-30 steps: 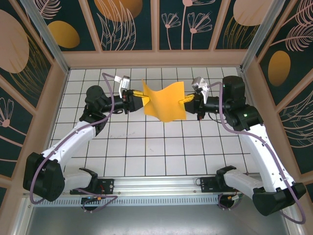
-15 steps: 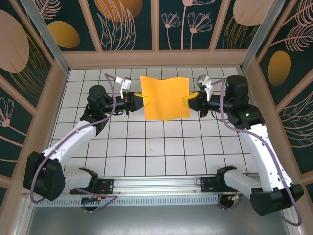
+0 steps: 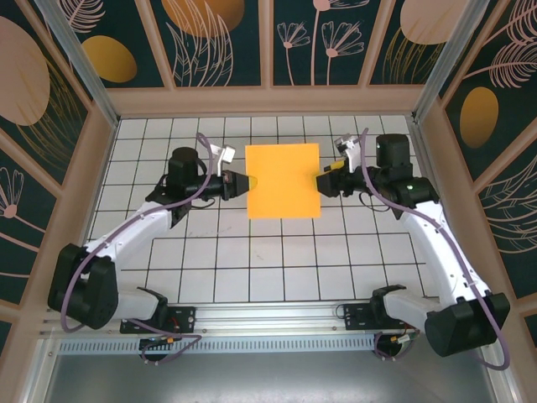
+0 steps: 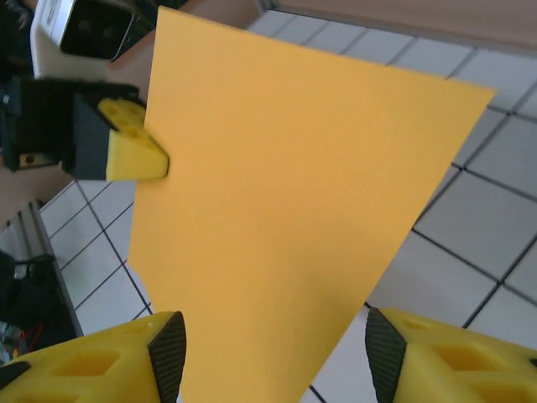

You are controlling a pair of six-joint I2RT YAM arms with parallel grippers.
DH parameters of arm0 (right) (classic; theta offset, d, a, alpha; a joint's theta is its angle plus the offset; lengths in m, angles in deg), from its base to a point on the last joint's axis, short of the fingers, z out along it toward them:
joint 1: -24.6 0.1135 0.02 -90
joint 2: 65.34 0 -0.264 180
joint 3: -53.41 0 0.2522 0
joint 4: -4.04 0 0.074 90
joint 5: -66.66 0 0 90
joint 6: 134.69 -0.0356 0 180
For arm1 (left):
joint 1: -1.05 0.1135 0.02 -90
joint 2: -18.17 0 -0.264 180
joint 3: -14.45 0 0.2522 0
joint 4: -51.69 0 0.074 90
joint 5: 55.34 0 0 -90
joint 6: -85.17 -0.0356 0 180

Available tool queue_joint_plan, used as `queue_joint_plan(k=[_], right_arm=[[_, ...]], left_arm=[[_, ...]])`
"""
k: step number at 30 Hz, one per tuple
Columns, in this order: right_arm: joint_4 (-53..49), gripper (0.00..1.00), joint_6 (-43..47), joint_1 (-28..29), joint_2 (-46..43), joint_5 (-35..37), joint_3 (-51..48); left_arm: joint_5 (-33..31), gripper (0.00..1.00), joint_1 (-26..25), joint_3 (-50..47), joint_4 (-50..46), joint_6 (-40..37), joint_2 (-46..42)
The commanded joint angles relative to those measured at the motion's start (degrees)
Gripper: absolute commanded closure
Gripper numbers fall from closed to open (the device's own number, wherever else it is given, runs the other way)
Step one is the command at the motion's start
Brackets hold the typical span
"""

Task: Fold a paper plane with a square sheet of paper (fold left side to right side)
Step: Place a square sheet of paper at the center of the table, then first fold in half a square sheet of paper at the center of the table.

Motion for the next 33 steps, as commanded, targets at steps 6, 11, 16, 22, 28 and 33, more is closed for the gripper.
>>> queue_joint_plan(k=[6,11,16,22,28,33], right_arm=[[12.18,0.31,-19.29,-1.0,2.82,8.68,-11.51],[25.75,0.45,-33.99,3.06,11.58,5.46,-19.39],[30.24,0.48,-39.51,10.29,22.43,7.76,-16.01],[30.36,0.56,-43.37,12.06,33.35,7.64,-10.58],[26.4,0.57,-41.84,12.97,39.33,9.49,-7.4],[24.92,0.57,-41.11,13.17,41.22,10.56,-7.49]], left_arm=[[-7.64,1.0,-0.18,-2.81,-12.98,-2.09,11.56],[-12.0,1.0,-0.16,0.18,-17.73,-4.37,18.17],[-12.75,1.0,-0.17,2.7,-19.77,-4.91,18.86],[-12.27,0.98,-0.16,4.38,-21.09,-4.87,19.17],[-9.21,0.81,-0.16,4.74,-19.51,-3.69,18.82],[-5.1,0.6,-0.33,4.07,-14.11,0.51,17.9]])
